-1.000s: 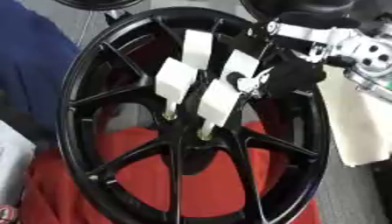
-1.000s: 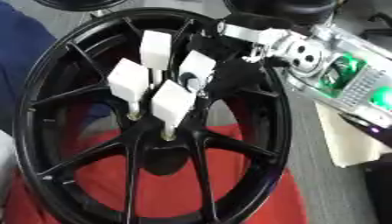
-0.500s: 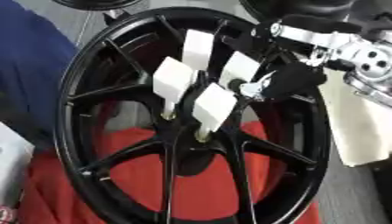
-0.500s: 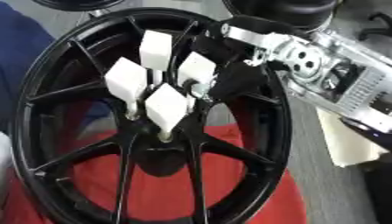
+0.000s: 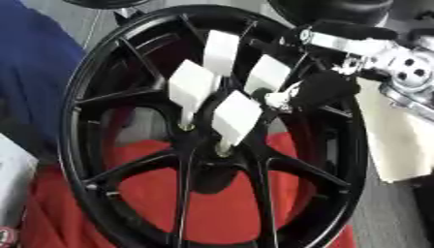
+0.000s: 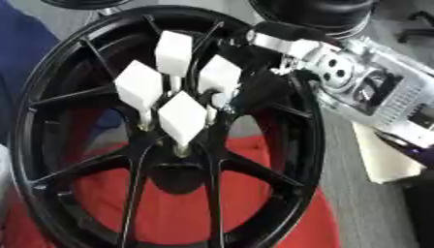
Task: Pull the pin out of the wheel hub.
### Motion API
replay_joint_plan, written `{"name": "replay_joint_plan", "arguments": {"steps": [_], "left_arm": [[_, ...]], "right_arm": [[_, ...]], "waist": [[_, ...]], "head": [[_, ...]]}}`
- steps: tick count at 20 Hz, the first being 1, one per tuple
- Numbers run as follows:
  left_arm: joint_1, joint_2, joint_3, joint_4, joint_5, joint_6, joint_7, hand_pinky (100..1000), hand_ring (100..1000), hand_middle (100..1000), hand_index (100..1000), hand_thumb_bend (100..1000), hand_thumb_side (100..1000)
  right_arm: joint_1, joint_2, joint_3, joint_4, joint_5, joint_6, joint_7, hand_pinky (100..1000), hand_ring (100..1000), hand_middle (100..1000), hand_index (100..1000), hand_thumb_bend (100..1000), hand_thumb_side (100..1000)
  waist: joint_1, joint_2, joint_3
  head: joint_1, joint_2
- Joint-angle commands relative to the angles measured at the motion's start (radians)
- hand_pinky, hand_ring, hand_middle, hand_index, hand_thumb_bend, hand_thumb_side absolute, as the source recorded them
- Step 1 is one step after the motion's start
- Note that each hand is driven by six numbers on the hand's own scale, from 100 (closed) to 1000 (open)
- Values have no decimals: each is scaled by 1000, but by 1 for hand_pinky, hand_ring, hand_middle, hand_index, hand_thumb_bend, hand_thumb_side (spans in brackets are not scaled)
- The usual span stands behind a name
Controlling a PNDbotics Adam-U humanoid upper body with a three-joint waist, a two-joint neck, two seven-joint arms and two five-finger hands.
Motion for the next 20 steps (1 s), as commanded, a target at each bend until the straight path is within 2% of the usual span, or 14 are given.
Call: {"name": "replay_joint_plan", "arguments": {"steps": [1,7,13,16,20], "left_arm": [[-13,22,8,-15,-7,1,-2,840,843,798,807,325,895],[-12,22,8,-14,-8,1,-3,841,844,799,807,319,897],[-12,21,8,-14,-9,2,-4,842,845,801,806,314,900],[-12,21,9,-14,-9,2,-3,843,845,801,807,313,901],[-11,22,9,-15,-9,1,-3,844,846,802,807,310,903]], "right_arm": [[-11,-32,-12,-6,0,6,-7,754,756,674,766,326,360],[-13,-30,-13,-6,-16,6,-28,736,740,610,712,295,335],[-11,-30,-24,-6,-38,0,-65,720,727,542,643,210,260],[-15,-27,-30,-6,-52,-17,-106,700,683,482,576,116,244],[-21,-23,-28,-6,-72,-56,-154,682,649,438,532,100,222]], "waist": [[5,-17,-1],[5,-18,-4],[5,-18,-4],[6,-20,-4],[6,-24,-3]], "head": [[-3,-8],[-4,-6],[-6,-6],[-7,-7],[-7,-10]]}}
